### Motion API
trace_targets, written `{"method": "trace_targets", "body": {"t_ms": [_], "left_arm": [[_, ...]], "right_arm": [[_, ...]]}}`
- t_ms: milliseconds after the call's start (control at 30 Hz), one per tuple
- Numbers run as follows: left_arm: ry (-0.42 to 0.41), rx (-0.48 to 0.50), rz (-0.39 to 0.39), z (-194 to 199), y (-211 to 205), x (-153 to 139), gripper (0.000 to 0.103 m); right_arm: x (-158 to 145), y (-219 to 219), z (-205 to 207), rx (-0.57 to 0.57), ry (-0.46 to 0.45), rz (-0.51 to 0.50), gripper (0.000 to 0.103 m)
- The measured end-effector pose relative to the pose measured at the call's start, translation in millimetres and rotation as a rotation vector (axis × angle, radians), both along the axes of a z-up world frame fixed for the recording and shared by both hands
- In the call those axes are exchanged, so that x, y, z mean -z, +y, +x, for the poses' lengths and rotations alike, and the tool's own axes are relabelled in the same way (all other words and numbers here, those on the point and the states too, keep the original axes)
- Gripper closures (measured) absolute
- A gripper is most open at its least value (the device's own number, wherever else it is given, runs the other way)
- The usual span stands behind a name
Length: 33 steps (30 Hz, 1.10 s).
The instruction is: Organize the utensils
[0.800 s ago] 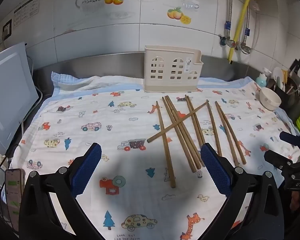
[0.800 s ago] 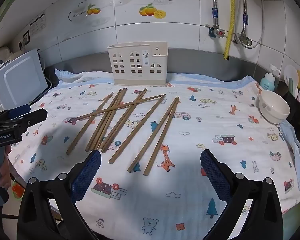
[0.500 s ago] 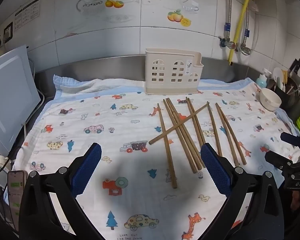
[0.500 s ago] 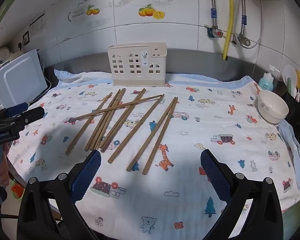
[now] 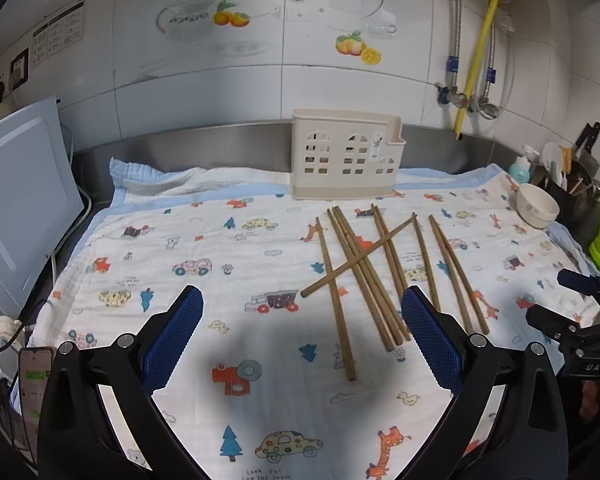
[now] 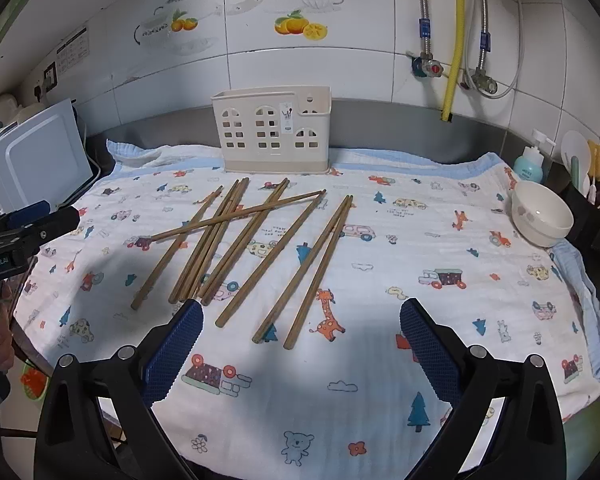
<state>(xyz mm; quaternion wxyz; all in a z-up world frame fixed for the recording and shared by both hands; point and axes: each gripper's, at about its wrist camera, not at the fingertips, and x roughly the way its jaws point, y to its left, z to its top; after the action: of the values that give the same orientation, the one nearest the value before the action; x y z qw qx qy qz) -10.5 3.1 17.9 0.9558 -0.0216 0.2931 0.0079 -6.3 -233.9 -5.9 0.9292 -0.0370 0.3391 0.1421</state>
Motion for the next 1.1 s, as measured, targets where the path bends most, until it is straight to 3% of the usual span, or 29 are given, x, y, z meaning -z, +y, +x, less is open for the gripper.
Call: {"method": "trace_targets", "body": {"t_ms": [400,1100], "left_arm": [[-0.036,0.003,-0.003,-8,-9,-10,0.005],[-0.033,0.018,-0.001,1,-10,-5,0.006]], "right_arm": [[-16,-7,-5,0.032,-0.048,0.014,0.007],[-9,-5,4,0.04,-0.025,0.019,0.008]]}}
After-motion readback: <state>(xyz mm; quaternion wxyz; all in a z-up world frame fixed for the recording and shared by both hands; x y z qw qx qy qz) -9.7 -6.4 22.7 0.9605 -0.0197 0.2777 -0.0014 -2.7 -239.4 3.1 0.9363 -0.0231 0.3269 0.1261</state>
